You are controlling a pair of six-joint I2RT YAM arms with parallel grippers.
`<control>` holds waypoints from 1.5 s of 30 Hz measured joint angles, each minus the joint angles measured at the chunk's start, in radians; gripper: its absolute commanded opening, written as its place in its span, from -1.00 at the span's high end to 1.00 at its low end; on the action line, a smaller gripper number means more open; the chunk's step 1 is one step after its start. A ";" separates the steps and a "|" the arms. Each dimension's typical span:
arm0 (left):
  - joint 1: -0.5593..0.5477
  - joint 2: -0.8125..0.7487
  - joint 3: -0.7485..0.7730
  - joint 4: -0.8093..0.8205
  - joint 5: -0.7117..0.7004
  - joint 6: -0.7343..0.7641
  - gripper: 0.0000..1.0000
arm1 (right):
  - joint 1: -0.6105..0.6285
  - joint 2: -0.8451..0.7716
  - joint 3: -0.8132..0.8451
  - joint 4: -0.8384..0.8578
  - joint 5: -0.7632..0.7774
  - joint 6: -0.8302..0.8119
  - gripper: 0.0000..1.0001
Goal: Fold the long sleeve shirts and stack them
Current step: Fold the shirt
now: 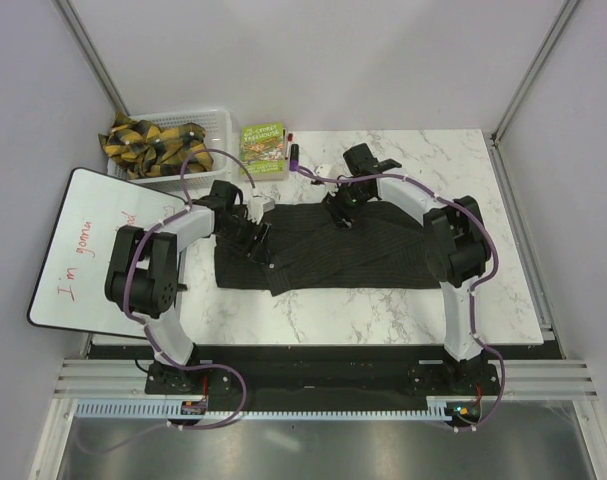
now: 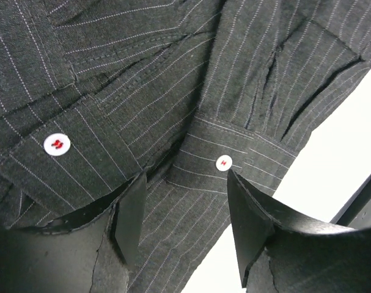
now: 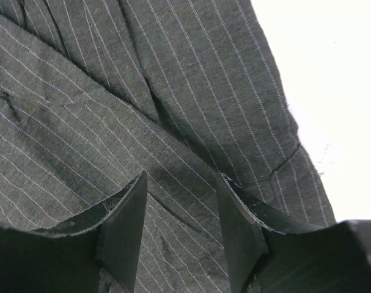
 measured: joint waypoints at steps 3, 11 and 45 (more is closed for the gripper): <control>0.000 0.019 0.007 0.000 0.000 0.000 -0.30 | 0.000 0.008 0.004 -0.011 -0.004 -0.005 -0.08; -0.011 0.029 0.014 0.000 0.000 0.000 -0.01 | 0.000 0.015 0.006 -0.020 -0.006 -0.021 0.25; -0.043 0.008 0.096 -0.068 0.006 0.038 0.88 | -0.041 -0.007 0.037 -0.057 -0.040 -0.055 0.54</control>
